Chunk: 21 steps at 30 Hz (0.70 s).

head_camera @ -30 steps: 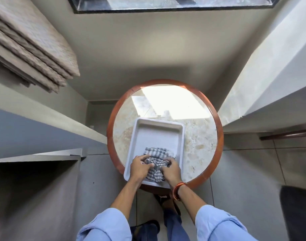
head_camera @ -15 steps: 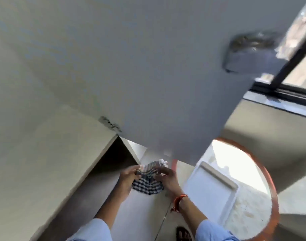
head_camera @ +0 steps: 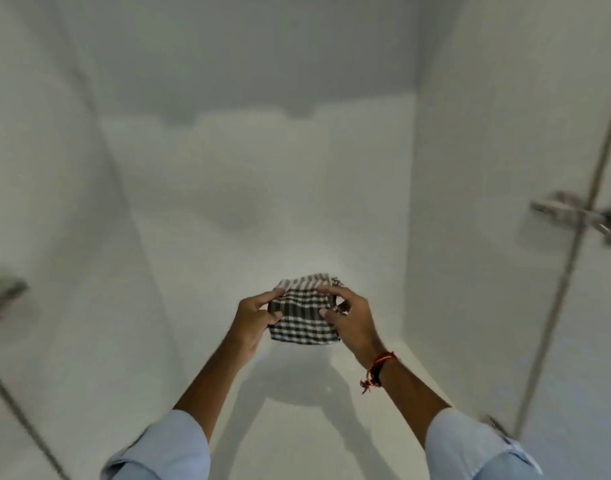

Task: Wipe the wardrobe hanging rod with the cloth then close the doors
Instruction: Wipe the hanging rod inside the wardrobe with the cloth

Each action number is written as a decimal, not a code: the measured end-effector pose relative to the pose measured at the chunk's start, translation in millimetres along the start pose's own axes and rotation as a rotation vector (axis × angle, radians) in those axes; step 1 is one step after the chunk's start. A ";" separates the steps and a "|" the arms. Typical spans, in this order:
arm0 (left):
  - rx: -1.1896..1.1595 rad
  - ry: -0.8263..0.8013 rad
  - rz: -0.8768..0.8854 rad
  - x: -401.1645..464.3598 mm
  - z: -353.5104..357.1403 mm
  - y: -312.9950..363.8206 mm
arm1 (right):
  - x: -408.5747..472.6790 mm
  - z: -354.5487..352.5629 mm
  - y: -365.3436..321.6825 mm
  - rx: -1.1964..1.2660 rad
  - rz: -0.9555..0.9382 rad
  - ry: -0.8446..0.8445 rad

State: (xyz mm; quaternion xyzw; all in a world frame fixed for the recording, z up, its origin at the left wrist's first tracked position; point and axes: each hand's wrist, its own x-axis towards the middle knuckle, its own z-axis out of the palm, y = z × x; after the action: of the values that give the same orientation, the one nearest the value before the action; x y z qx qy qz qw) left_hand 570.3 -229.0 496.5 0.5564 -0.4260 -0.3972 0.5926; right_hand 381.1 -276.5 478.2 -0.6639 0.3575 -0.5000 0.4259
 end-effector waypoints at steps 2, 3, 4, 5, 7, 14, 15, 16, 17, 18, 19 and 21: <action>0.041 0.098 0.200 7.3 -32.8 55.9 | 39.5 27.7 -50.8 -0.031 -0.137 -0.044; 0.064 0.142 0.290 13.1 -44.8 83.4 | 58.1 38.1 -77.6 -0.050 -0.211 -0.050; 0.095 0.177 0.363 15.7 -51.8 102.8 | 70.4 44.9 -97.9 -0.073 -0.285 -0.049; 0.129 0.227 0.470 19.9 -62.3 133.3 | 87.3 53.2 -131.4 -0.087 -0.388 -0.051; 0.152 0.331 0.657 24.7 -77.2 186.3 | 116.4 63.5 -188.4 -0.143 -0.582 -0.037; 0.294 0.634 1.166 15.1 -95.8 381.3 | 185.8 75.4 -393.4 -0.230 -1.103 0.138; 0.343 0.678 1.239 13.0 -99.3 410.2 | 193.6 75.6 -421.0 -0.230 -1.149 0.171; 0.394 0.720 1.295 11.3 -102.6 436.2 | 201.8 75.1 -444.6 -0.255 -1.184 0.200; 0.436 0.748 1.333 10.8 -105.4 458.8 | 209.5 75.3 -465.6 -0.295 -1.209 0.234; 0.477 0.767 1.365 10.3 -108.5 484.6 | 216.7 75.5 -489.3 -0.338 -1.242 0.286; 0.505 0.774 1.361 12.0 -110.5 500.4 | 220.9 75.5 -502.2 -0.414 -1.255 0.343; 0.568 0.791 1.331 16.3 -113.3 526.9 | 229.0 76.8 -523.1 -0.578 -1.264 0.434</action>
State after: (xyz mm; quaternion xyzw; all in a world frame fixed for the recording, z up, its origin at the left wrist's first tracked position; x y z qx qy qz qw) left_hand 681.0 -173.6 1021.2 0.4150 -0.5107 0.3854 0.6469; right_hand 536.9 -267.2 1032.8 -0.7155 0.0999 -0.6564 -0.2173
